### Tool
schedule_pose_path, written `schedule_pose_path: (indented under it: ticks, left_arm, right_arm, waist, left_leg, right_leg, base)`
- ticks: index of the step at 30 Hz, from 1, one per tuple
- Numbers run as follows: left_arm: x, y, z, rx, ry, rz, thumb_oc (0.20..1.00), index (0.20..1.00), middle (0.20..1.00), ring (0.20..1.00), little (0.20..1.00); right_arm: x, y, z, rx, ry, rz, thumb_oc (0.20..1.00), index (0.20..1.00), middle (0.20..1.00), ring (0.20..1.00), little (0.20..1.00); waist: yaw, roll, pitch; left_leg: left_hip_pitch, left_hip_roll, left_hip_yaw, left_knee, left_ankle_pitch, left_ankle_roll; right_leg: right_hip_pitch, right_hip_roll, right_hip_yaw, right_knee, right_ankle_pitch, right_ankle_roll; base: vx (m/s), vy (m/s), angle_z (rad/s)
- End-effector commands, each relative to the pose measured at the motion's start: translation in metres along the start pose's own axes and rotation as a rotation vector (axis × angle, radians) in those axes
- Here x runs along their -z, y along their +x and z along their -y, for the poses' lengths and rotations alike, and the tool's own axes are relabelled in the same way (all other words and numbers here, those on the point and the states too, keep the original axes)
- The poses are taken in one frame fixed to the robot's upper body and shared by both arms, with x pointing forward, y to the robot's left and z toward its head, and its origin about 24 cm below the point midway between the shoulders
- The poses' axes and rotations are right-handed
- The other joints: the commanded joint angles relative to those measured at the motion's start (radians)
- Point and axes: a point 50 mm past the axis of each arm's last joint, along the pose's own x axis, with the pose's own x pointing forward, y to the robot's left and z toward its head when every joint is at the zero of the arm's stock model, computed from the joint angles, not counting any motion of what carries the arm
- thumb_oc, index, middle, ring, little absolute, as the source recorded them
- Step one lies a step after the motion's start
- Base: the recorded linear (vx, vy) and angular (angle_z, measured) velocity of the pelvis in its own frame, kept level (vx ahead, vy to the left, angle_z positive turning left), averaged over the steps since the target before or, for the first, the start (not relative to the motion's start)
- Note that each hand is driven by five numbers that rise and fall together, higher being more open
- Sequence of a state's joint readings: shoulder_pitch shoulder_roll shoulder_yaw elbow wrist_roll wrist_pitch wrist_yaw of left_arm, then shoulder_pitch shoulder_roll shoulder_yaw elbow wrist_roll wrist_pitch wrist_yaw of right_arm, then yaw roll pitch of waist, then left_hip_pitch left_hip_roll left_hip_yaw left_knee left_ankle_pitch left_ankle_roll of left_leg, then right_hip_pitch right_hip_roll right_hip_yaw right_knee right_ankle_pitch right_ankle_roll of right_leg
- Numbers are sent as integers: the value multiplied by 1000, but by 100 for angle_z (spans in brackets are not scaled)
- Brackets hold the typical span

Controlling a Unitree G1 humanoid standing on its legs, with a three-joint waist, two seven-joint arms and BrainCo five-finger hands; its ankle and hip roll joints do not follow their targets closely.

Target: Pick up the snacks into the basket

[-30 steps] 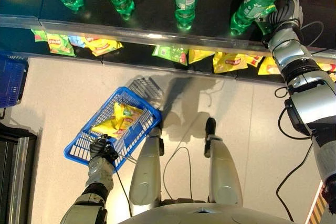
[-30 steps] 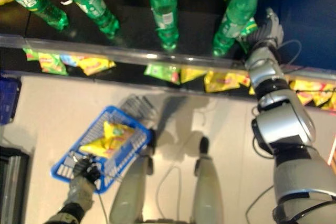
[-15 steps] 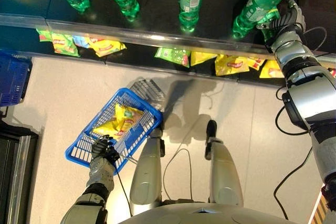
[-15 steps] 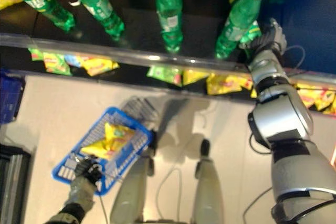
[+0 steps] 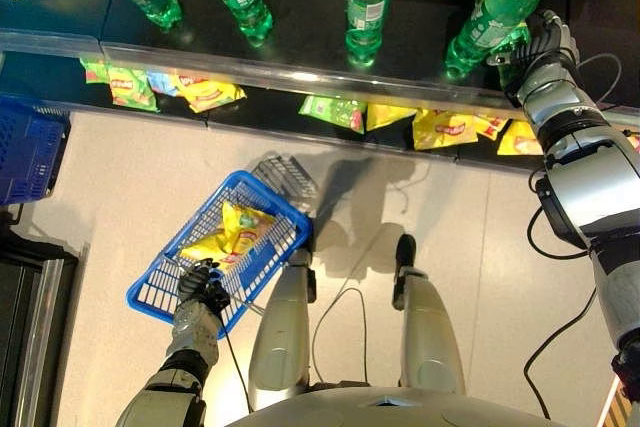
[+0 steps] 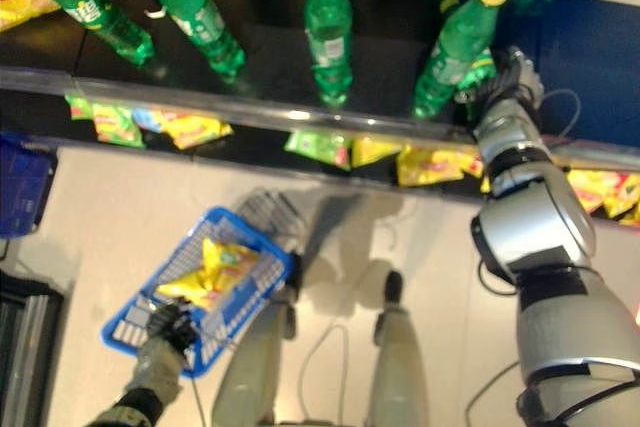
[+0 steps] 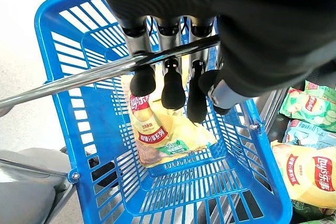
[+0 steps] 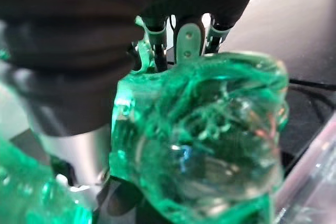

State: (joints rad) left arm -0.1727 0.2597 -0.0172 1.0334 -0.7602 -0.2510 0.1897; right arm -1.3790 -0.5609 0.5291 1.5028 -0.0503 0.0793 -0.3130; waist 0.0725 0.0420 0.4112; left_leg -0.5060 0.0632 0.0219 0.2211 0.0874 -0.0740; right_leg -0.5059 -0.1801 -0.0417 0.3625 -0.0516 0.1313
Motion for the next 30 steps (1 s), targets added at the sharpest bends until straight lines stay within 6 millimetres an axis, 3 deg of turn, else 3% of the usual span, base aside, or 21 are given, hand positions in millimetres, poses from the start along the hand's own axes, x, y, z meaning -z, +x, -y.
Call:
schedule_pose_path:
  ticks: [1,7,9,10,11,15,30]
  left_arm:
    - [-3,0,-30,-69,70,6,200,200,200,200,200]
    - [-3,1,-32,-76,67,2,200,200,200,200,200]
    - [-4,1,-32,-74,66,3,200,200,200,200,200]
    - [-3,1,-32,-73,66,3,200,200,200,200,200]
    - [-3,1,-32,-73,66,3,200,200,200,200,200]
    - [-2,1,-30,-62,66,-4,200,200,200,200,200]
    - [-1,1,-28,-50,70,-12,200,200,200,200,200]
  right_arm:
    - [-9,1,4,-3,-61,24,1000,1000,1000,1000,1000]
    - [-24,0,4,-19,-58,90,1000,1000,1000,1000,1000]
    - [-25,0,4,-24,-90,91,520,520,520,520,520]
    - [-24,0,4,-24,-98,90,407,407,407,407,407]
    - [-24,0,4,-24,-98,90,200,200,200,200,200]
    - [-17,-1,-1,-48,-173,65,200,200,200,200,200]
    - [4,0,-1,-72,-190,-1,200,200,200,200,200]
  waist:
    - [17,-16,27]
    - [14,-23,31]
    - [15,-24,32]
    - [15,-24,32]
    - [15,-24,32]
    - [17,-22,34]
    - [22,-16,38]
  left_leg:
    - [3,-63,-18,41,-64,46]
    - [5,-65,-21,37,-62,46]
    - [1,-64,-21,40,-61,46]
    - [2,-65,-21,40,-61,46]
    - [2,-65,-21,40,-61,46]
    - [-1,-66,-21,43,-61,46]
    - [-6,-69,-26,44,-61,47]
  right_leg:
    - [13,24,-25,-96,129,-24]
    - [12,26,-23,-99,130,-24]
    - [10,25,-25,-98,131,-24]
    - [11,25,-25,-99,131,-24]
    - [11,25,-25,-99,131,-24]
    - [12,23,-27,-95,130,-24]
    - [8,23,-33,-88,125,-26]
  base:
    - [0,0,0]
    - [0,0,0]
    - [0,0,0]
    - [0,0,0]
    - [0,0,0]
    - [0,0,0]
    - [0,-1,0]
